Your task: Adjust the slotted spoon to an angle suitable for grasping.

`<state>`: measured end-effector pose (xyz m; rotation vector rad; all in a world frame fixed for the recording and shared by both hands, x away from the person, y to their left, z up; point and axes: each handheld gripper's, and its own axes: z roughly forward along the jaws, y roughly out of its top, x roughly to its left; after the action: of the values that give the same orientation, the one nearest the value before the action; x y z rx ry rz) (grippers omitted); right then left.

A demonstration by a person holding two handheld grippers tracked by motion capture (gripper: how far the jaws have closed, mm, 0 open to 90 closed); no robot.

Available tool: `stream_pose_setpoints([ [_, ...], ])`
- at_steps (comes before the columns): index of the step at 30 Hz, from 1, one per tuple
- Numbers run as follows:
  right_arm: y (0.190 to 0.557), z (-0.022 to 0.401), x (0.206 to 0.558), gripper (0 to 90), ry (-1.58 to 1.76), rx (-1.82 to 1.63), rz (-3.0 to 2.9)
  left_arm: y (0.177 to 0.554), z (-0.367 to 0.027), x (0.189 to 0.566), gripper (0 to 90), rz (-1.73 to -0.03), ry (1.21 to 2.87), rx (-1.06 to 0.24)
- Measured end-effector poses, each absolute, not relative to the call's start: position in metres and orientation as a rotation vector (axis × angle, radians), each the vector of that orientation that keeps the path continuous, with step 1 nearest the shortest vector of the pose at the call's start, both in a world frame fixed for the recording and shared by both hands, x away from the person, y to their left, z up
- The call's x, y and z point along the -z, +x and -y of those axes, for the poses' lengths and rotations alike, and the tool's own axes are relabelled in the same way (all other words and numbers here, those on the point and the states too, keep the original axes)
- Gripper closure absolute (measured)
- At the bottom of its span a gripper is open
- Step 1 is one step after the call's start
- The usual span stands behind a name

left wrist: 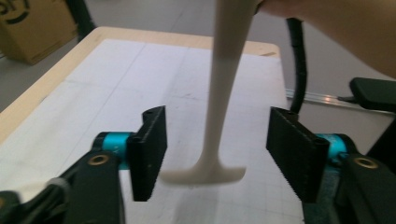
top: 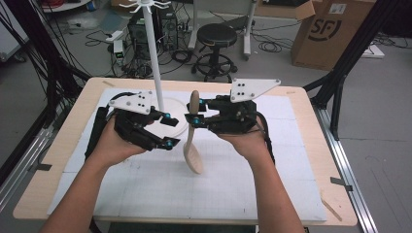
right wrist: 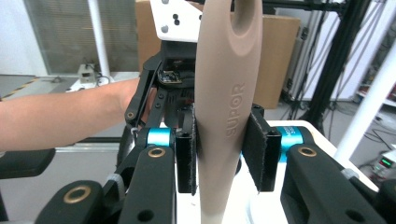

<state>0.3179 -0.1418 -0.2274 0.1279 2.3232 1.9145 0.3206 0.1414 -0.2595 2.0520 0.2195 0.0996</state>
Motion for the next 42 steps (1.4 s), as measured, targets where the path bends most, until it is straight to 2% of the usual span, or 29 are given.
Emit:
stream_pose_setpoints([
  [2,0.318,0.140,0.225,68.1,0.133,-1.886,-2.321,0.321,-0.146,0.261,29.9,-0.253,2.052,-0.125],
  [14,0.323,0.141,0.216,68.1,0.201,-1.842,-2.308,0.306,-0.188,0.295,14.2,-0.394,1.984,-0.251],
  [24,0.336,0.149,0.208,68.0,0.275,-1.778,-2.276,0.306,-0.214,0.307,11.7,-0.467,1.977,-0.291],
  [34,0.353,0.161,0.207,67.9,0.356,-1.785,-2.273,0.308,-0.222,0.312,1.9,-0.525,1.966,-0.296],
  [42,0.366,0.150,0.210,67.9,0.388,-1.756,-2.277,0.305,-0.222,0.310,1.7,-0.511,1.961,-0.305],
])
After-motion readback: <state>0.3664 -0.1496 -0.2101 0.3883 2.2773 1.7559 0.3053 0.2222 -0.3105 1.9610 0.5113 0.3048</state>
